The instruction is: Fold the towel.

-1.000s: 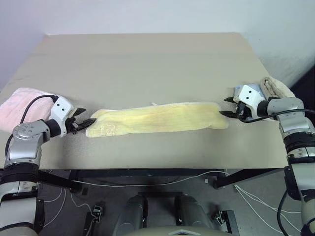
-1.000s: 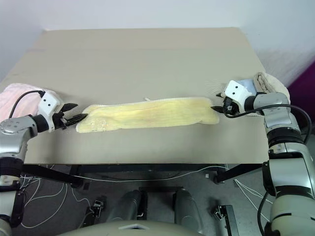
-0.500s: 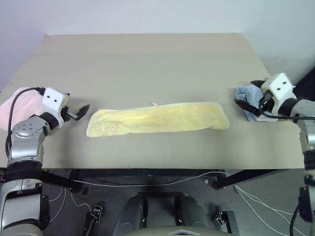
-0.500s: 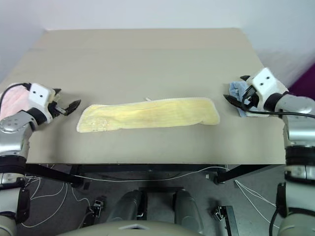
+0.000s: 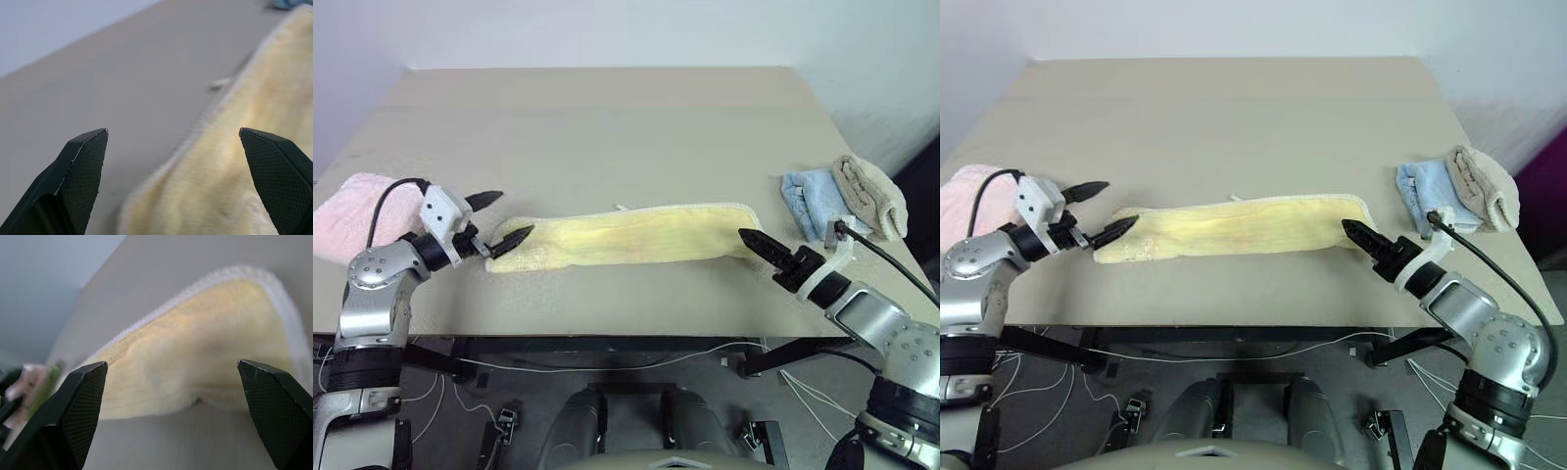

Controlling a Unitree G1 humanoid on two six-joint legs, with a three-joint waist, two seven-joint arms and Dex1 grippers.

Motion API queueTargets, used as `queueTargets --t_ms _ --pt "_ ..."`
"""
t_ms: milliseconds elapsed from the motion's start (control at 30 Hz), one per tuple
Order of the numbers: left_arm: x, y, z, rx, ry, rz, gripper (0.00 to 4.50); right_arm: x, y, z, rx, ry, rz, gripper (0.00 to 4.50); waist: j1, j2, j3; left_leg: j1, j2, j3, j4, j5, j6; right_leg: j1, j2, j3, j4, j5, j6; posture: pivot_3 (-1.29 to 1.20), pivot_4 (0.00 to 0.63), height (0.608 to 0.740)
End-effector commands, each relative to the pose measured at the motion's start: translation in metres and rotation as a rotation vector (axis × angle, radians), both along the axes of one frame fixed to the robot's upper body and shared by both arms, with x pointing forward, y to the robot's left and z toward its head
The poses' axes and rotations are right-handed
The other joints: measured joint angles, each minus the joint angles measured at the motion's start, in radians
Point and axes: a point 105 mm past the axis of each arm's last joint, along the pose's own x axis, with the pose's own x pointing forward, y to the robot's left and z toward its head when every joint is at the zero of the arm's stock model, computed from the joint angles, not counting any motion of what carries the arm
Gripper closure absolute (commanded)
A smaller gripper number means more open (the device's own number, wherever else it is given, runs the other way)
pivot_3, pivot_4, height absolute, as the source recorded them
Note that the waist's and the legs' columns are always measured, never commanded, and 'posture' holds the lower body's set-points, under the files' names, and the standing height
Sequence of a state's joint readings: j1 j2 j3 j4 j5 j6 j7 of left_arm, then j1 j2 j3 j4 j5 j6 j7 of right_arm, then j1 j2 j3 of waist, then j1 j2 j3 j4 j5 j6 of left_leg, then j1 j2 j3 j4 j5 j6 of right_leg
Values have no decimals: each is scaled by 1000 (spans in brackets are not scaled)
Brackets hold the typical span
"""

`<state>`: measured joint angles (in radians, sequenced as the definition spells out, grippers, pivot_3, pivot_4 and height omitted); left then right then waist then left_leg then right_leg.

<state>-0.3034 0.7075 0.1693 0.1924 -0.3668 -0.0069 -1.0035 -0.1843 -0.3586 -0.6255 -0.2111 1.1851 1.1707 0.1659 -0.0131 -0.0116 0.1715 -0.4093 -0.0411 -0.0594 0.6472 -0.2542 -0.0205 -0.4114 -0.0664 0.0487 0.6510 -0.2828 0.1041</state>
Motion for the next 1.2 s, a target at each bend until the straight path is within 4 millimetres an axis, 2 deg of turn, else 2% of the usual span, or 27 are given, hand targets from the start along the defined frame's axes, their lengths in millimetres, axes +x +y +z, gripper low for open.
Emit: queueTargets --t_ms 33,100,267,500,800,900,1200 --pt "-6 -12 4 25 -21 -78 0 -7 6 2 95 35 -37 50 -1 0 0 0 0 0 0 0 0 0 0 0 0 0 0 0 150 740" --pt "-6 -14 4 19 -19 -86 0 -10 10 -4 122 85 -51 50 -2 0 0 0 0 0 0 0 0 0 0 0 0 0 0 0 150 740" --pt "-10 -20 -2 6 5 -119 0 -11 15 -6 199 149 -87 50 -3 0 0 0 0 0 0 0 0 0 1 0 0 0 0 0 150 740" --pt "-18 -28 -10 6 33 -153 0 8 10 -21 310 264 -227 50 -5 0 0 1 1 1 0 0 0 1 2 0 0 0 0 0 150 740" --pt "-21 -29 -11 0 34 -155 0 22 1 -34 359 321 -323 50 -5 -3 -2 4 1 1 0 0 0 4 3 -1 0 0 0 0 150 740" --pt "-22 -30 -12 -2 34 -155 0 23 -5 -39 364 338 -363 653 -5 -4 -3 4 1 1 0 0 0 5 3 -1 0 0 0 0 150 740" --pt "-23 -32 -15 -8 37 -158 0 26 -10 -36 399 309 -430 3911 -2 -5 -4 4 1 0 0 0 0 5 2 -1 0 0 0 0 150 740"
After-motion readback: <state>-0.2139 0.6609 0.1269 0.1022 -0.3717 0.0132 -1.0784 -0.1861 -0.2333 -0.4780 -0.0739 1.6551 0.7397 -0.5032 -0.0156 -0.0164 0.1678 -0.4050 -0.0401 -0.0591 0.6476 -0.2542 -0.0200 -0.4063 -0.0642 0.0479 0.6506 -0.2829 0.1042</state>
